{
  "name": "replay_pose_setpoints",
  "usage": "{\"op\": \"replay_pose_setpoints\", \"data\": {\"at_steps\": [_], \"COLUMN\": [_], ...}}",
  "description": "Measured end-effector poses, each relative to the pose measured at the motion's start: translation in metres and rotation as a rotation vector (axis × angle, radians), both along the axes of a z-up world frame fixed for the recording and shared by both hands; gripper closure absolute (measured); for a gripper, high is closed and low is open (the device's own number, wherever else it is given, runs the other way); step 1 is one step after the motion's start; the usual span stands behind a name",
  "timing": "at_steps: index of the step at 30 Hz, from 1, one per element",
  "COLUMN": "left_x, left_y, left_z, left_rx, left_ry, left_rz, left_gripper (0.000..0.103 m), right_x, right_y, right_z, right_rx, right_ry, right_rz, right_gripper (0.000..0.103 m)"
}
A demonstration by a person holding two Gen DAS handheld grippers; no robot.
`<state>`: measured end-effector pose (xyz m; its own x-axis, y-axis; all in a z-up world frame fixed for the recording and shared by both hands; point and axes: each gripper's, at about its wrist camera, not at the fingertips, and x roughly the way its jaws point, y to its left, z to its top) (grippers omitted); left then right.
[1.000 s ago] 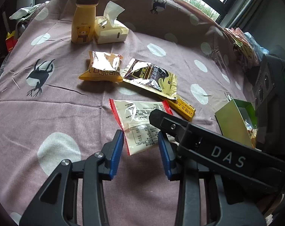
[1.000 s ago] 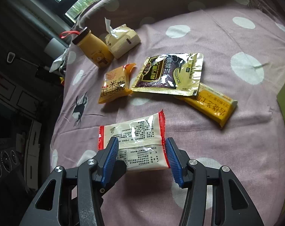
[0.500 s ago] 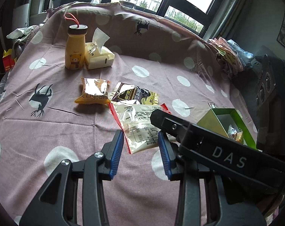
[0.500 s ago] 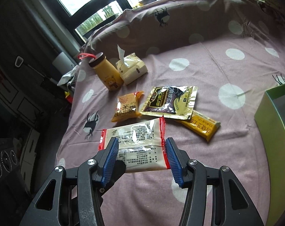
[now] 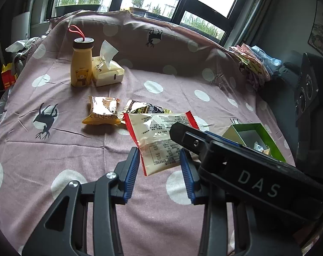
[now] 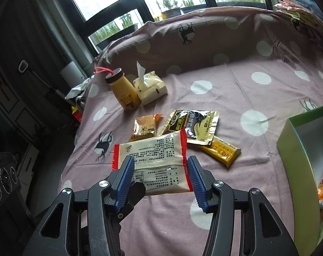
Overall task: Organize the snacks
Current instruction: 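Lift the wafer pack and carry it over the green box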
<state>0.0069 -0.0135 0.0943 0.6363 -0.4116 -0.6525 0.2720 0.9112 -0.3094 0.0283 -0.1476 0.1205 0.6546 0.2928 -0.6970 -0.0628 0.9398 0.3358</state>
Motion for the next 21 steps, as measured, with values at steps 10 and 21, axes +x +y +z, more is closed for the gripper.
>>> {"op": "replay_pose_setpoints", "data": {"at_steps": [10, 21], "left_x": [-0.006, -0.018], "left_y": [-0.008, -0.033], "left_z": [0.010, 0.031], "left_rx": [-0.009, -0.020], "left_ry": [-0.028, -0.105], "left_rz": [-0.013, -0.042], "left_gripper": [0.065, 0.065], "right_x": [-0.008, -0.023], "right_y": [-0.004, -0.027], "right_z": [0.014, 0.035], "right_rx": [-0.028, -0.029], "right_ry": [-0.032, -0.093], "right_rz": [-0.014, -0.049], "right_gripper": [0.048, 0.048]}}
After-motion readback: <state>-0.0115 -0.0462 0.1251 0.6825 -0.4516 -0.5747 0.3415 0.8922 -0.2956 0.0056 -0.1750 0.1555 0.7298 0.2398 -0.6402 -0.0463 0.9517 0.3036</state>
